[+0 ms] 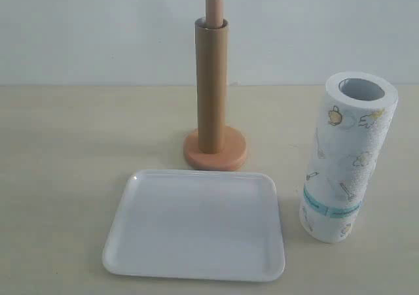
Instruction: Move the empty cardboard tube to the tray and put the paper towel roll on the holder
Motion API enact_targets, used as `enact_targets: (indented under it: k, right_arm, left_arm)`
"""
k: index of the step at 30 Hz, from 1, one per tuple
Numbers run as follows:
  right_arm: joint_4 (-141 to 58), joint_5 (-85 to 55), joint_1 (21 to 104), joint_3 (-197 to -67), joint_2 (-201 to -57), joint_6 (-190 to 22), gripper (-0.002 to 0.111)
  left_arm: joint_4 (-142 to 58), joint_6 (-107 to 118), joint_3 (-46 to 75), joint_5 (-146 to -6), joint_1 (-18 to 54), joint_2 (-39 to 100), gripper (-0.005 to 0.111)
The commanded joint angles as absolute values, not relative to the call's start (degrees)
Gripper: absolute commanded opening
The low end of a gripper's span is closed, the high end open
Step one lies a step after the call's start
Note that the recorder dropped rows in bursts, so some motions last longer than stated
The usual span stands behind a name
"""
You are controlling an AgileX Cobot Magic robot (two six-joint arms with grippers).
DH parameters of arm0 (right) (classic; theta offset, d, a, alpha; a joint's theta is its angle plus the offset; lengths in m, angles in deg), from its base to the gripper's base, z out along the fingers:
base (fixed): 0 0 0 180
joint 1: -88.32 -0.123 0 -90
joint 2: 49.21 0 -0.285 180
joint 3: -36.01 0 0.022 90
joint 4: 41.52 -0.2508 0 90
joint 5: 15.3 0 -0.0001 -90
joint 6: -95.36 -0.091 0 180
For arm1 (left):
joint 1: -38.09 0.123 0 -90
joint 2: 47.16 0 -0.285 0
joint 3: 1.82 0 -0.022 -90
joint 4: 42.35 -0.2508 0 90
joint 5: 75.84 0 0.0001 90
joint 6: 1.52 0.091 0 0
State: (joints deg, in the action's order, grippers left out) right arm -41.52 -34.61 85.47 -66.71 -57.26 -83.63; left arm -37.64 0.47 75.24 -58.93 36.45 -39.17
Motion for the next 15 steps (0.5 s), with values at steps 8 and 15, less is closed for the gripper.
enact_targets:
  k: [8, 15]
  right_arm:
    - [-41.5, -34.4, 85.3, -66.8, -57.0, -83.5, 0.0]
    - [-41.5, -34.4, 85.3, -66.8, -57.0, -83.5, 0.0]
  left_arm:
    - [-40.4, 7.1, 75.4, -65.9, 36.5, -39.4, 0.004]
    - [-40.4, 7.1, 75.4, -67.7, 36.5, -39.4, 0.004]
